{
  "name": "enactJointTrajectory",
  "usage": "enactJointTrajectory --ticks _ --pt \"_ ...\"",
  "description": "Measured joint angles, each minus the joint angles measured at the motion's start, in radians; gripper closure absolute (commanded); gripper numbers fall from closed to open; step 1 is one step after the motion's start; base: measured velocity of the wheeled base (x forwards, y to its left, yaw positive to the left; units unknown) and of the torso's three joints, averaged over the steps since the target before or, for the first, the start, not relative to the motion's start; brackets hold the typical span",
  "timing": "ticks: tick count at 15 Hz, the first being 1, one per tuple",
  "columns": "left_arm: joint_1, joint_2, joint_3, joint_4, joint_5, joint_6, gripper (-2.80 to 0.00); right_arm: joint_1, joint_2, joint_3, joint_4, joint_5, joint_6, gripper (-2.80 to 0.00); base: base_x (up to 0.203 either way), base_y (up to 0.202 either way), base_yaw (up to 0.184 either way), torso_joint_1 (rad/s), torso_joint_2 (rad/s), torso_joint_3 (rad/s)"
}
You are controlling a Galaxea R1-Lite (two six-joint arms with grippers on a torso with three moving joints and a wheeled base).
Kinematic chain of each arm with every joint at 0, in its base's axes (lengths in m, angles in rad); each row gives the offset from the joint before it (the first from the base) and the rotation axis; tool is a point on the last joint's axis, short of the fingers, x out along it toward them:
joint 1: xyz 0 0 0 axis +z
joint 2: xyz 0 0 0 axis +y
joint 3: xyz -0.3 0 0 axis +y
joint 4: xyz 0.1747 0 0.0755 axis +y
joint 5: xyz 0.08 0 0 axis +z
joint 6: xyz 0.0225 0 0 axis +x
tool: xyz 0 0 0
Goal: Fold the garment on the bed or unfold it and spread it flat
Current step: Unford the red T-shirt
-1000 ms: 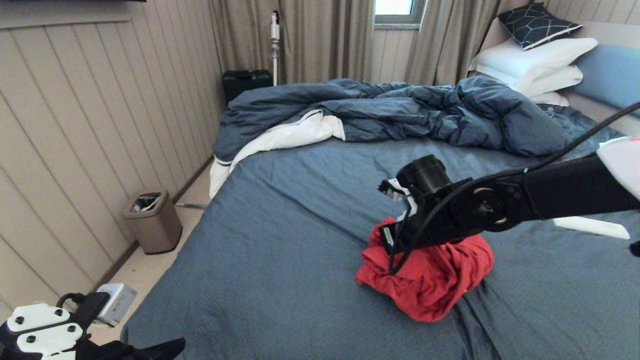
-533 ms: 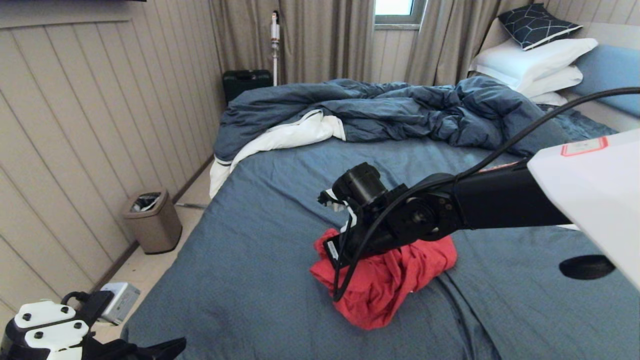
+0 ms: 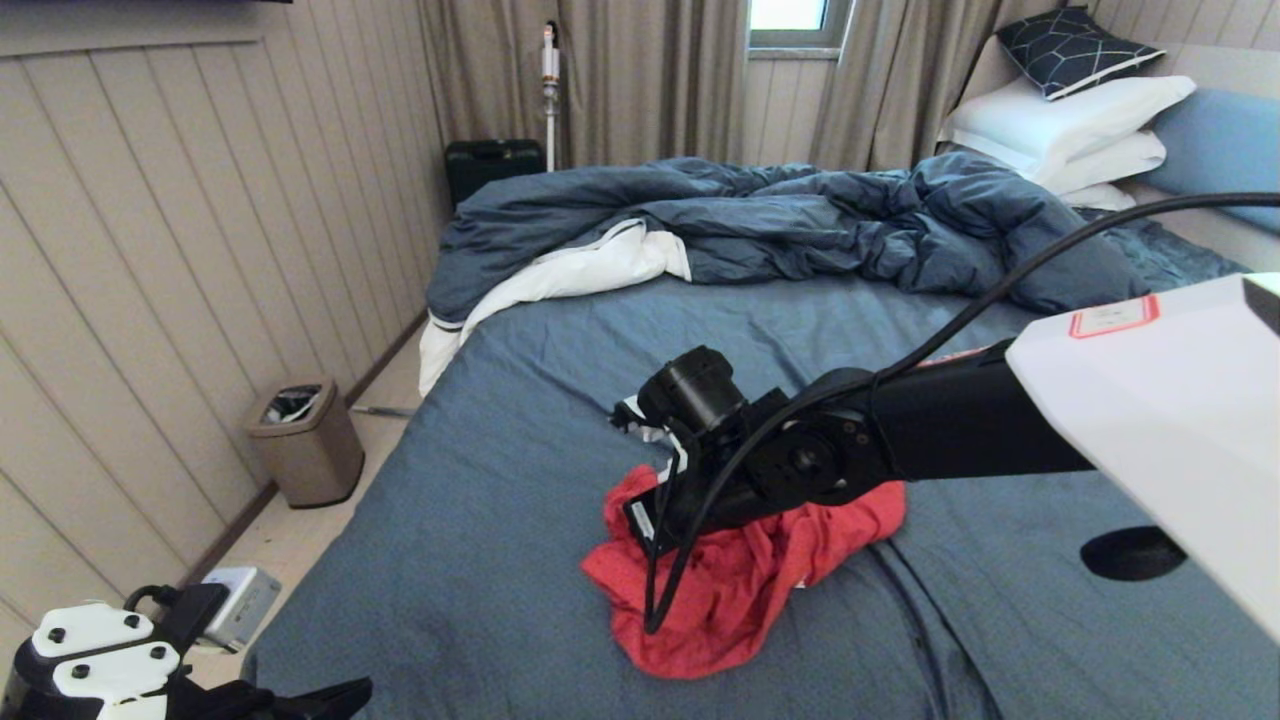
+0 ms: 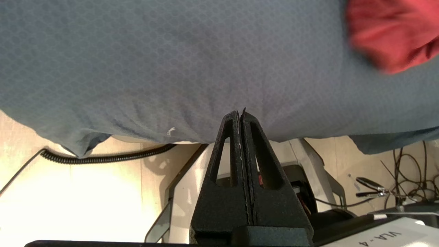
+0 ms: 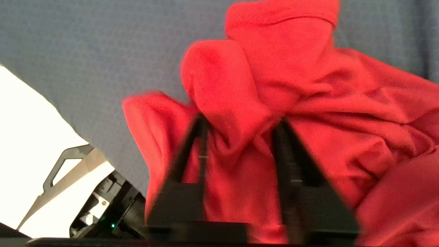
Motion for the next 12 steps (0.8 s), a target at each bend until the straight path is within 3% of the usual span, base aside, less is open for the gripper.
enactJointTrajectory --ticks 6,7,12 --pt "0.000 0.000 -0.001 0.000 0.002 -0.003 0.00 -0.025 -0.048 0.001 0.005 -0.001 0.003 -2.80 0.000 0.000 0.000 0.000 0.00 0.000" --pt "0.000 0.000 -0.003 0.000 0.002 -0.002 0.00 -0.037 -0.062 0.007 0.006 -0.001 0.005 0.00 0.000 0.000 0.000 0.000 0.00 0.000" --pt "0.000 0.008 -0.076 0.026 0.006 0.012 0.00 -0.212 -0.212 0.176 0.002 -0.025 0.008 0.00 0.000 0.000 0.000 0.000 0.00 0.000"
